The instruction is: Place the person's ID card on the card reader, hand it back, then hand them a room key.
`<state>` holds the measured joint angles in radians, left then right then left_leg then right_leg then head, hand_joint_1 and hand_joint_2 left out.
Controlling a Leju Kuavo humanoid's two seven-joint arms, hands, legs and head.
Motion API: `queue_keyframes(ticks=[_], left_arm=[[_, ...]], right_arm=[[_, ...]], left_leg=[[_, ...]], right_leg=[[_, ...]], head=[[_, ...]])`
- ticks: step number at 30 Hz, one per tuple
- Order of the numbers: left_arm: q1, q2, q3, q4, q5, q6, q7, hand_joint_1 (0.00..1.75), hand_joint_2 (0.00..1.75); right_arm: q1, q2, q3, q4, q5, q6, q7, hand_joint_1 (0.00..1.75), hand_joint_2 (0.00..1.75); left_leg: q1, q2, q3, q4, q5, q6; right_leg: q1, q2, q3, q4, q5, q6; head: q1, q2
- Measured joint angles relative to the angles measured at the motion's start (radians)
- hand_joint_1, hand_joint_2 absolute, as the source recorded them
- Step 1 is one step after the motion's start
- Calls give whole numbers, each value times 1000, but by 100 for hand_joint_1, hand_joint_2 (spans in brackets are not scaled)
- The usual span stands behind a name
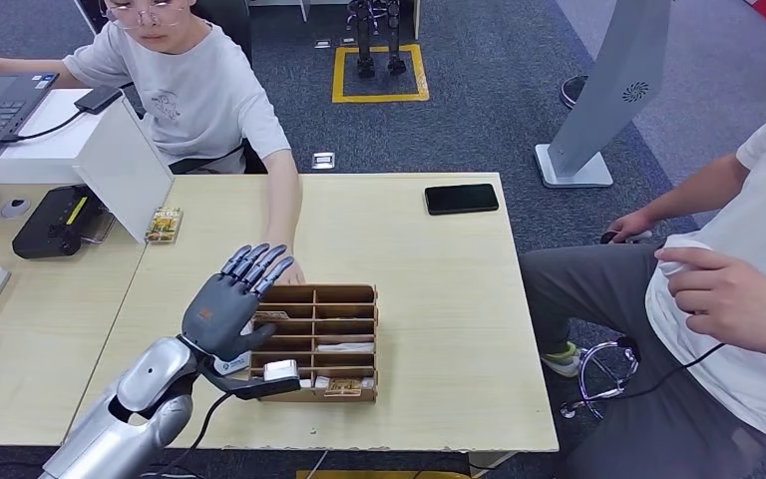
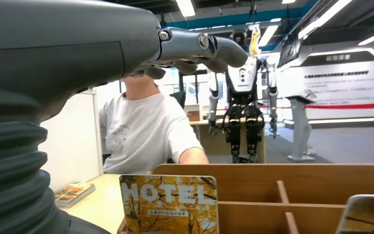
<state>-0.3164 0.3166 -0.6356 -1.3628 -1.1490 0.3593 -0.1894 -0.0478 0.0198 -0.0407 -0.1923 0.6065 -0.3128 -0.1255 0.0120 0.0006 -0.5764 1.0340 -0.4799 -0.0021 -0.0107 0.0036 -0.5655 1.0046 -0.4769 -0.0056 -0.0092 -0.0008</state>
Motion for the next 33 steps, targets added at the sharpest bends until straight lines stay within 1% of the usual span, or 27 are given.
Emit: queue_keyframes(ticks=[10,18,33], left_arm=[[1,0,8,9,-9,2,4,0,175],[2,1,31,16,-34,6,21,0,175],[6,9,44,19,-18,-17,-12,0,175]], right_arm=[[2,0,-7,0,1,0,0,0,175],[2,0,-11,0,4,-1,-9,0,175],[2,0,-25,0,21,-3,-9,0,175]], left_leg=[[0,0,0,0,0,0],[0,0,0,0,0,0],[0,0,0,0,0,0]], right_leg=[[0,0,0,0,0,0],[0,0,0,0,0,0],[0,0,0,0,0,0]], head=[[0,0],[0,0],[0,0]])
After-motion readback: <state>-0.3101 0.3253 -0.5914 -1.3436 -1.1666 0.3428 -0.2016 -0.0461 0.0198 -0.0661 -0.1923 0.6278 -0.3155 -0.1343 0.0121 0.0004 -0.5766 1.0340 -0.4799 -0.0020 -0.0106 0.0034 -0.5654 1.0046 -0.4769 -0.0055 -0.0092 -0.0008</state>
